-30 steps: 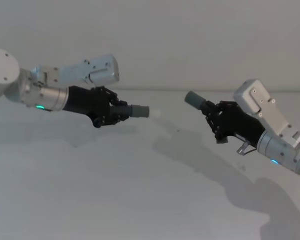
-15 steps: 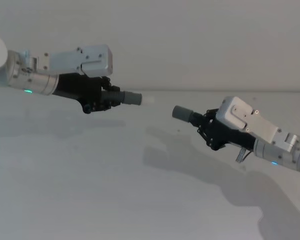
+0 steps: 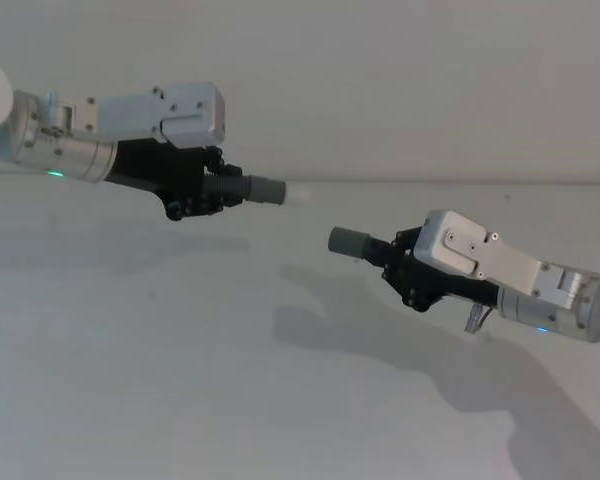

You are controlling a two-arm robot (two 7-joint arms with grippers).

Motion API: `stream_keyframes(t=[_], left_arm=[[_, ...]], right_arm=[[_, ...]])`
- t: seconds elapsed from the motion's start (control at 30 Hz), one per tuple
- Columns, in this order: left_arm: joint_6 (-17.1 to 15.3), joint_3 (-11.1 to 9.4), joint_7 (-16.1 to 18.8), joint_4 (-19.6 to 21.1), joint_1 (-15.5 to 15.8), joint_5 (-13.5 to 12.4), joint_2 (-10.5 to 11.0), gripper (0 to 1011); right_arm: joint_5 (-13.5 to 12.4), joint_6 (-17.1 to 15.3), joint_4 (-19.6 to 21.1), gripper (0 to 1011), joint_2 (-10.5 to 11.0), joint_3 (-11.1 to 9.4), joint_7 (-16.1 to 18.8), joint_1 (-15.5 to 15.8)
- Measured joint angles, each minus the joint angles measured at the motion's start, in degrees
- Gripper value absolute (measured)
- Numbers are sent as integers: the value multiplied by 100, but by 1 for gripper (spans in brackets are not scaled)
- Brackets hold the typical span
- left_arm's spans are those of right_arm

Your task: Use both hands to pick up one end of the pipe from the table, align the ends, and insert them.

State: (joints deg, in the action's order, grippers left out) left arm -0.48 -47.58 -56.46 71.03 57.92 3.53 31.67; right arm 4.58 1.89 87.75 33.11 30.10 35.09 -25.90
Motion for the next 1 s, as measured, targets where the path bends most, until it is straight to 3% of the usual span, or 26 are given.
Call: stream_keyframes(t=[1.0], left_arm=[[0,-138,-131,-117,39,243,-24,314]], right_arm=[[-237,-96,170,85,-221,-57,-281,51]])
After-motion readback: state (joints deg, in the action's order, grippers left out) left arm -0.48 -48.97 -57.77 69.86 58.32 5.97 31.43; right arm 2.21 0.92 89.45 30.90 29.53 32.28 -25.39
